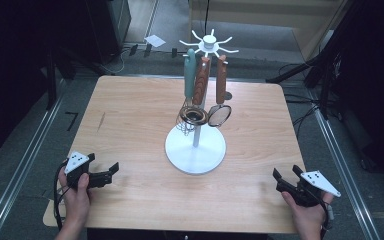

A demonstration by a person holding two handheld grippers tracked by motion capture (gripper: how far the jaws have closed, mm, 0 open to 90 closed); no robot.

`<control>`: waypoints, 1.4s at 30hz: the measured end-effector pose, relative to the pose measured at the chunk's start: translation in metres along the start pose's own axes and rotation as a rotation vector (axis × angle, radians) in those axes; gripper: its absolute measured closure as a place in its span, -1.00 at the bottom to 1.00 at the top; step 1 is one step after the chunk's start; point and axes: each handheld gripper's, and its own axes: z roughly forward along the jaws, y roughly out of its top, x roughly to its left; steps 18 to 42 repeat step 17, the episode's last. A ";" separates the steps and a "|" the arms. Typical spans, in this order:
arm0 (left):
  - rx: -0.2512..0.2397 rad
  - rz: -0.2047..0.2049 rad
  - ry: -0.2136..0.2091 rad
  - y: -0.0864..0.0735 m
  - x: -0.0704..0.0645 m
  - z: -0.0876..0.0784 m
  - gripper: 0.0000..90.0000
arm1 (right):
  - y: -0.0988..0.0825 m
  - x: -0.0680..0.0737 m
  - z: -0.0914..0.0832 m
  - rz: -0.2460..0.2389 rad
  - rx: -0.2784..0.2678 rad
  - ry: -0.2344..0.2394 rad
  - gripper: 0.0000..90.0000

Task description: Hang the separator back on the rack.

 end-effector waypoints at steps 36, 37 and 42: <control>0.015 0.001 -0.014 0.001 0.001 0.002 -1.00 | -0.009 -0.031 -0.004 0.049 0.011 -0.072 -0.40; 0.015 0.001 -0.014 0.001 0.001 0.002 -1.00 | -0.009 -0.031 -0.004 0.049 0.011 -0.072 -0.40; 0.015 0.001 -0.014 0.001 0.001 0.002 -1.00 | -0.009 -0.031 -0.004 0.049 0.011 -0.072 -0.40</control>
